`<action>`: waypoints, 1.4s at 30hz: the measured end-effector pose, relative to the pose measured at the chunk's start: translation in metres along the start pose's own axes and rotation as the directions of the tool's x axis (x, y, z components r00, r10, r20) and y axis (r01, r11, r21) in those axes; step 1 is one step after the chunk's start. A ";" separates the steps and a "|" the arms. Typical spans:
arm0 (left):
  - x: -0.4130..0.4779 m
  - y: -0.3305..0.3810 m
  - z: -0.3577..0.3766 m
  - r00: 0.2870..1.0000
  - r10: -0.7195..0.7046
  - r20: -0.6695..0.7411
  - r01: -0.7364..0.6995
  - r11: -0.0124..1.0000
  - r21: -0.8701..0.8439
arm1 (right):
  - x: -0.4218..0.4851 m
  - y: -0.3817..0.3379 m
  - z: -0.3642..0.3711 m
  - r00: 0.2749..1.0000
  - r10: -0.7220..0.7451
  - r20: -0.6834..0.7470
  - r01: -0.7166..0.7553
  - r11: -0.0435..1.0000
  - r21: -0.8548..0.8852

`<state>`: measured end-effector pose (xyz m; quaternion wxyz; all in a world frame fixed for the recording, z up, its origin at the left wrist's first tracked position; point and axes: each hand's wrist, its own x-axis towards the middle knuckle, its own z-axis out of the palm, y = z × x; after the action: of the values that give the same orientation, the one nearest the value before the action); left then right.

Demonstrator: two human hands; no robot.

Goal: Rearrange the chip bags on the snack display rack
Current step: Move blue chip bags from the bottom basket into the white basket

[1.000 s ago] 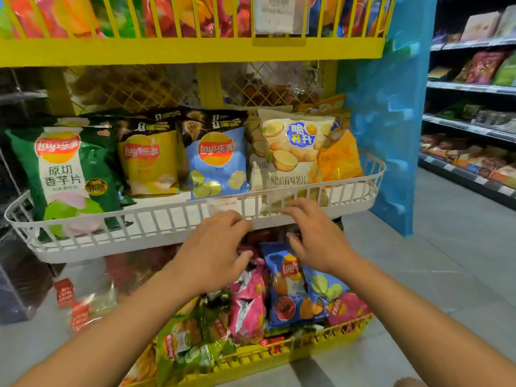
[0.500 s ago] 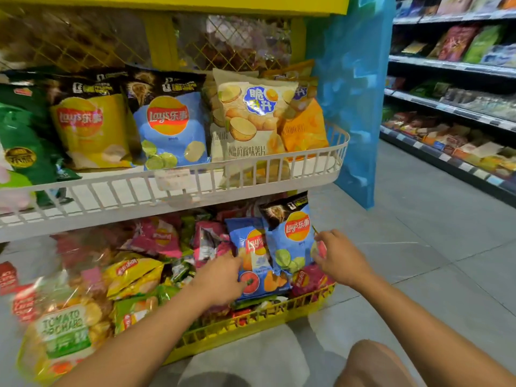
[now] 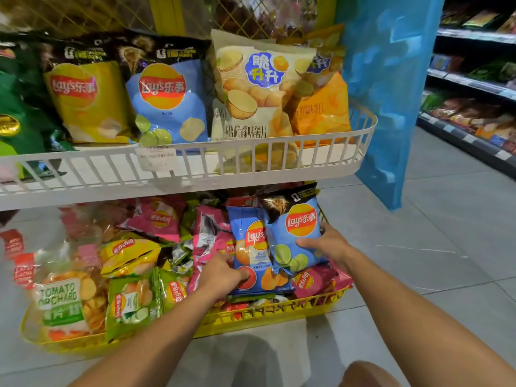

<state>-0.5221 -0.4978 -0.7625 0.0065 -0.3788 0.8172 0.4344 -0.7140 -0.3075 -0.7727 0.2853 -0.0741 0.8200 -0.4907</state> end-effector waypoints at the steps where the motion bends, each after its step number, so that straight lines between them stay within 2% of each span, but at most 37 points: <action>1: 0.002 -0.003 0.003 1.000 -0.020 0.004 0.020 0.999 -0.028 | 0.007 0.007 -0.002 1.000 -0.006 0.011 0.006 1.000 0.008; 5: 0.014 -0.017 0.019 0.996 -0.081 0.034 0.085 0.984 -0.156 | 0.001 0.003 -0.004 0.999 -0.033 0.035 0.033 0.999 0.020; 11: 0.033 -0.024 0.034 0.993 -0.101 0.057 0.112 0.963 -0.244 | -0.003 0.001 -0.002 0.991 -0.123 0.055 0.119 0.991 0.068; 17: 0.046 -0.017 0.043 0.993 -0.082 0.083 0.108 0.921 -0.376 | -0.019 0.024 -0.008 0.996 -0.084 0.014 0.080 0.982 0.171; 26: 0.047 -0.020 0.049 0.997 -0.021 0.072 0.051 0.897 -0.439 | -0.031 0.036 -0.003 0.995 -0.073 -0.063 0.086 0.968 0.236; 30: 0.026 -0.025 0.035 0.999 0.023 0.034 -0.004 0.880 -0.474 | -0.055 0.026 0.001 0.988 -0.108 -0.113 0.126 0.978 0.164; 35: -0.021 -0.043 -0.002 0.995 0.087 -0.042 -0.097 0.865 -0.492 | -0.108 0.007 0.007 0.981 -0.166 -0.101 0.180 0.972 0.149; 42: -0.081 -0.066 -0.085 0.965 0.147 -0.216 -0.233 0.855 -0.463 | -0.174 -0.043 0.024 0.964 -0.256 -0.074 0.264 0.952 0.156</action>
<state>-0.3961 -0.5315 -0.7285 -0.2025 -0.3217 0.7132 0.5889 -0.5638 -0.2783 -0.6757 0.2017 -0.1447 0.7671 -0.5915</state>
